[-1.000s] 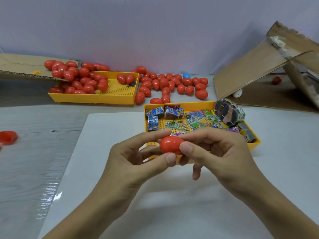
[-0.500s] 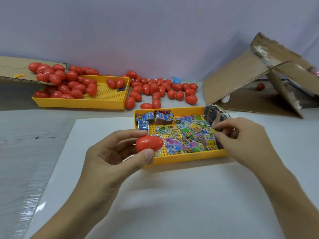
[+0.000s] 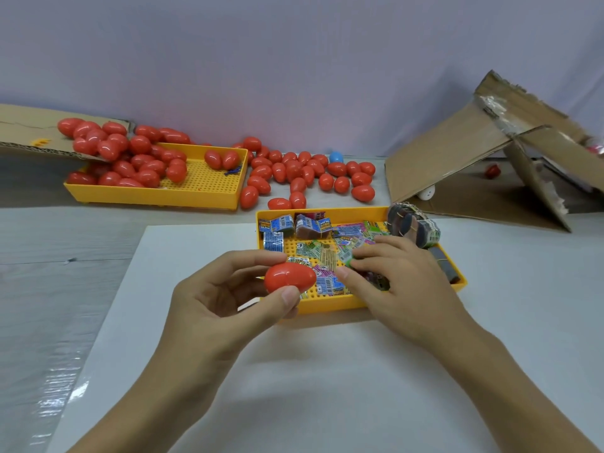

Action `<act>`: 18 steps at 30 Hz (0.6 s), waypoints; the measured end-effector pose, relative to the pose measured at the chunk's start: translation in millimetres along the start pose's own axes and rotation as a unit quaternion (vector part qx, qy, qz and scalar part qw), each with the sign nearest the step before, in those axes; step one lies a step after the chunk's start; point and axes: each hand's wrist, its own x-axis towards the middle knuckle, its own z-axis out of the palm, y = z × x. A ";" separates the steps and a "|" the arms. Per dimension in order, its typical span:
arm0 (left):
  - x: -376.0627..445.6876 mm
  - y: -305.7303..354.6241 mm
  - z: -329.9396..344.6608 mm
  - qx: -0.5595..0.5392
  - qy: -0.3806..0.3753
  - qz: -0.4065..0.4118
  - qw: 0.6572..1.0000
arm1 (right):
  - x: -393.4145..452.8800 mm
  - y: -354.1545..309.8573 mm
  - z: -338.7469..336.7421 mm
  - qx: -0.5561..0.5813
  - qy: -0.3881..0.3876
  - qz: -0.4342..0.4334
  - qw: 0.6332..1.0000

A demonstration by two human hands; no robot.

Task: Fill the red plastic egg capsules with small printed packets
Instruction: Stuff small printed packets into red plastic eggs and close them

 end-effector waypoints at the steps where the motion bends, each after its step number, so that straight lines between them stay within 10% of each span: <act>1: -0.1 -0.4 0.3 0.001 -0.001 0.001 1.000 | -1.2 -0.5 -1.4 0.016 0.003 -0.008 1.000; 18: 2.2 -8.2 -3.1 0.018 0.003 0.009 1.000 | -12.3 -8.3 -21.7 0.379 0.023 -0.022 0.925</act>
